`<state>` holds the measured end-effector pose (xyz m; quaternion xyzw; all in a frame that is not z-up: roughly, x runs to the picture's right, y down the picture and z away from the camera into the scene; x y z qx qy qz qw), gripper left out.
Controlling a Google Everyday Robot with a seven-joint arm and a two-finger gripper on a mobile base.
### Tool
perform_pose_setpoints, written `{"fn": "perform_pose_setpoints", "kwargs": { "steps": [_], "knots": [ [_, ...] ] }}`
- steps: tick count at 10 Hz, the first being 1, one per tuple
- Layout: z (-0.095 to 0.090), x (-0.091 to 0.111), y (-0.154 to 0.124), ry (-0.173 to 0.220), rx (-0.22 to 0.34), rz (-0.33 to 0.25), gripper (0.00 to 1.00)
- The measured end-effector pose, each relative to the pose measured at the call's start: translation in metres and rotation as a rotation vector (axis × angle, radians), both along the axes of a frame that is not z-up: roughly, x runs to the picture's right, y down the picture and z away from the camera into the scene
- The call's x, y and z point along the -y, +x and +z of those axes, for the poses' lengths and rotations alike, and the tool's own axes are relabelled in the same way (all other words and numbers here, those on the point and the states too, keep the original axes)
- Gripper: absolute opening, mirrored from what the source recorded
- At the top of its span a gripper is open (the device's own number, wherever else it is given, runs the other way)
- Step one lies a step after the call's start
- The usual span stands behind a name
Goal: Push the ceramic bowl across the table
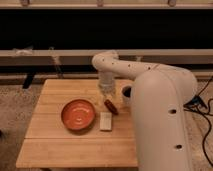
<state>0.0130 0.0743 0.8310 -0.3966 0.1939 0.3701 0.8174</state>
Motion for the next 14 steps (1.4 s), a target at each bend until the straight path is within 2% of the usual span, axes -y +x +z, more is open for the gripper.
{"fn": "perform_pose_setpoints", "kwargs": {
  "steps": [2, 3, 5, 8, 11, 13, 14],
  "knots": [
    [0.0, 0.0, 0.0, 0.002, 0.0, -0.006, 0.69],
    [-0.004, 0.003, -0.003, 0.018, 0.023, -0.015, 0.69],
    [-0.023, 0.001, -0.032, 0.047, 0.097, -0.045, 0.69],
    [-0.059, -0.019, -0.097, 0.082, 0.234, -0.09, 0.69],
    [-0.059, -0.041, -0.157, 0.066, 0.35, -0.129, 0.69],
    [-0.054, -0.054, -0.175, 0.049, 0.393, -0.141, 0.69],
    [-0.043, -0.065, -0.184, 0.029, 0.412, -0.146, 0.69]
  ]
}}
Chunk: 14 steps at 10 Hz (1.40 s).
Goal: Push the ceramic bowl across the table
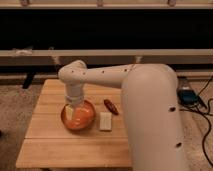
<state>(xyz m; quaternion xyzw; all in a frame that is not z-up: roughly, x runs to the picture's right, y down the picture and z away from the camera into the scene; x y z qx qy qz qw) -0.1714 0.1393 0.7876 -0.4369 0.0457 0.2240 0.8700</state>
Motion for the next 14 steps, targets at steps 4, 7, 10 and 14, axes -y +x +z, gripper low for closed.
{"fn": "perform_pose_setpoints", "kwargs": {
  "steps": [4, 7, 10, 14],
  "knots": [
    [0.036, -0.005, -0.005, -0.032, -0.001, -0.005, 0.69],
    [0.063, 0.013, -0.022, -0.022, 0.005, -0.025, 0.69],
    [0.095, 0.035, -0.03, -0.012, 0.003, -0.019, 0.69],
    [0.114, 0.062, -0.059, 0.051, 0.039, 0.009, 0.69]
  ]
}}
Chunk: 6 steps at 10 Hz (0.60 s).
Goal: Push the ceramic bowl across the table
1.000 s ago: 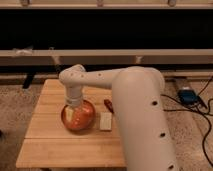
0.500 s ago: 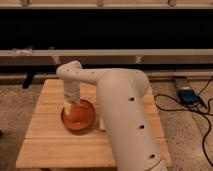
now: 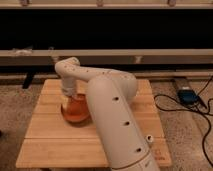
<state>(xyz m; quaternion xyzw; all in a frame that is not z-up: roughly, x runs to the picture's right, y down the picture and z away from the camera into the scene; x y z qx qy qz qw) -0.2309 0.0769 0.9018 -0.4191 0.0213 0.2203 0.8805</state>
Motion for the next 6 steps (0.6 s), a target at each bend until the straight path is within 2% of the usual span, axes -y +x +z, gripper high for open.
{"fn": "perform_pose_setpoints", "kwargs": {
  "steps": [3, 6],
  "knots": [
    [0.006, 0.025, -0.003, 0.09, 0.002, 0.034, 0.69],
    [0.021, 0.042, -0.008, 0.136, -0.011, 0.05, 0.69]
  ]
}}
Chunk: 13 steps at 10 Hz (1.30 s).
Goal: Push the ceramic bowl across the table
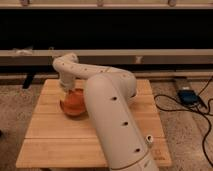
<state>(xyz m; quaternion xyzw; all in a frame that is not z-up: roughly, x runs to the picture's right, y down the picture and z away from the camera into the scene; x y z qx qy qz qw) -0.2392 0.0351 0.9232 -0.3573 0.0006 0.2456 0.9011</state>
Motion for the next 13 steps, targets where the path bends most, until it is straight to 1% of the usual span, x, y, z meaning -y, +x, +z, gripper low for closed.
{"fn": "perform_pose_setpoints", "kwargs": {
  "steps": [2, 3, 4, 5, 6, 8, 9, 10, 11, 13],
  "knots": [
    [0.012, 0.006, -0.014, 0.009, 0.007, 0.002, 0.69],
    [0.017, 0.01, -0.027, 0.021, 0.014, -0.001, 0.69],
    [0.018, 0.014, -0.032, 0.033, 0.016, -0.002, 0.69],
    [0.021, 0.017, -0.033, 0.054, 0.015, -0.004, 0.69],
    [0.021, 0.022, -0.035, 0.083, 0.014, -0.001, 0.69],
    [0.013, 0.035, -0.027, 0.137, 0.02, 0.013, 0.69],
    [0.002, 0.044, -0.021, 0.164, 0.024, 0.017, 0.69],
    [-0.01, 0.051, -0.012, 0.175, 0.027, 0.019, 0.69],
    [-0.02, 0.055, 0.004, 0.18, 0.017, 0.012, 0.69],
    [-0.033, 0.054, 0.034, 0.159, -0.007, -0.004, 0.69]
  ]
}}
